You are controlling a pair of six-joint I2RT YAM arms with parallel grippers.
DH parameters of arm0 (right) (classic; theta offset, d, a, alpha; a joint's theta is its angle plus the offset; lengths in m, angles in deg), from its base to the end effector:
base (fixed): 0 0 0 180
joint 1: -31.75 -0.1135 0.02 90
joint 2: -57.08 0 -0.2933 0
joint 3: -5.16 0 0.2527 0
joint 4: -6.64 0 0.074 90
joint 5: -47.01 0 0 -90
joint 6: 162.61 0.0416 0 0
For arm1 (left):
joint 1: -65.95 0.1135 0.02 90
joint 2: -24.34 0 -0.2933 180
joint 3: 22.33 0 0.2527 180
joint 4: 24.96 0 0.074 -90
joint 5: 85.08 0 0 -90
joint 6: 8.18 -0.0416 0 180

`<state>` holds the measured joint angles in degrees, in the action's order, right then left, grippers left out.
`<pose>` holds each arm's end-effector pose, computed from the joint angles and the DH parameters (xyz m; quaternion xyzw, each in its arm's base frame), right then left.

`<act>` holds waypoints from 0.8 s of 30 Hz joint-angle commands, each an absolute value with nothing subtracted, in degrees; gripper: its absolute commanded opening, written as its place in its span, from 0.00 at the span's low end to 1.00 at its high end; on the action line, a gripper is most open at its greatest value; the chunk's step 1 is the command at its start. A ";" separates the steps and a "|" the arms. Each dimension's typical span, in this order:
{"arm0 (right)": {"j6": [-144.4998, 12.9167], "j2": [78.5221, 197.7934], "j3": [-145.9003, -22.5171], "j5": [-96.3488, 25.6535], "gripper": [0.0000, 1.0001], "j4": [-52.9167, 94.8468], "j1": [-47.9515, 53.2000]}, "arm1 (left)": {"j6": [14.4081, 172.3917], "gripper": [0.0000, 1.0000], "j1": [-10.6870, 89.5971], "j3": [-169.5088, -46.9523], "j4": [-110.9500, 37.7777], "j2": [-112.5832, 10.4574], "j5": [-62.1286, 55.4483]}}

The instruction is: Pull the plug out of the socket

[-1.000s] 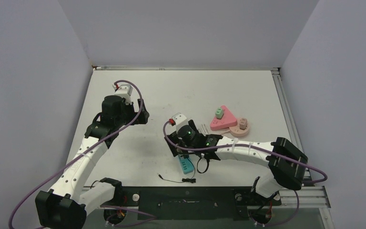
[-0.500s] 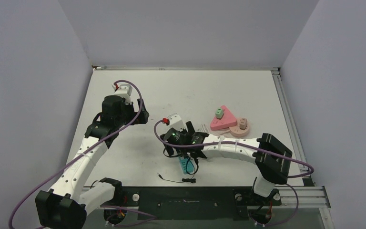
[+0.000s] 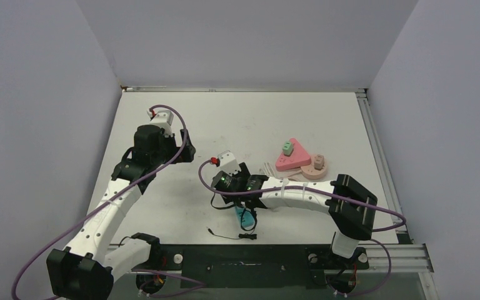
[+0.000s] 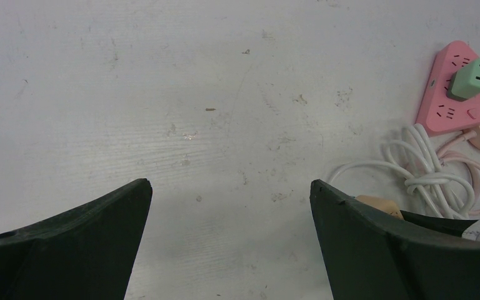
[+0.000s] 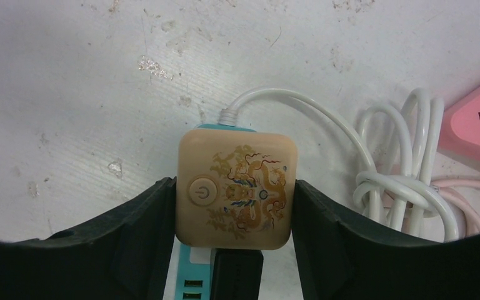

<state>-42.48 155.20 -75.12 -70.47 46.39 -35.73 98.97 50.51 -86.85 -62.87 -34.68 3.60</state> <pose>0.1562 0.3265 0.2328 -0.2359 0.9049 0.0538 0.3502 0.2100 -0.0590 0.3272 -0.0075 0.8763 -0.1448 0.4595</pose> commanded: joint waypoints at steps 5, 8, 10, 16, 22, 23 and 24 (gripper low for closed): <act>-39.86 153.83 -73.58 -70.68 0.34 44.27 -34.44 | 99.35 0.96 50.64 -87.30 -60.84 -35.60 3.09; -38.18 152.23 -71.62 -69.23 0.19 42.12 -33.15 | 99.93 0.96 50.53 -87.30 -60.51 -36.52 1.42; -37.05 150.99 -69.82 -68.08 0.12 40.42 -32.03 | 100.38 0.96 50.44 -87.22 -60.26 -37.28 -0.11; -33.42 145.57 -62.93 -64.74 0.05 33.50 -27.36 | 102.09 0.96 48.69 -86.44 -58.16 -40.65 -7.44; -29.98 139.58 -55.41 -63.00 0.05 26.18 -23.90 | 105.90 0.96 45.02 -86.89 -57.38 -48.55 -14.93; -29.69 138.76 -54.67 -63.09 0.05 25.38 -23.69 | 106.47 0.97 44.24 -86.94 -57.18 -49.93 -15.94; -29.33 137.97 -54.03 -63.26 0.05 24.73 -23.51 | 107.04 0.97 43.44 -86.88 -56.92 -51.02 -16.88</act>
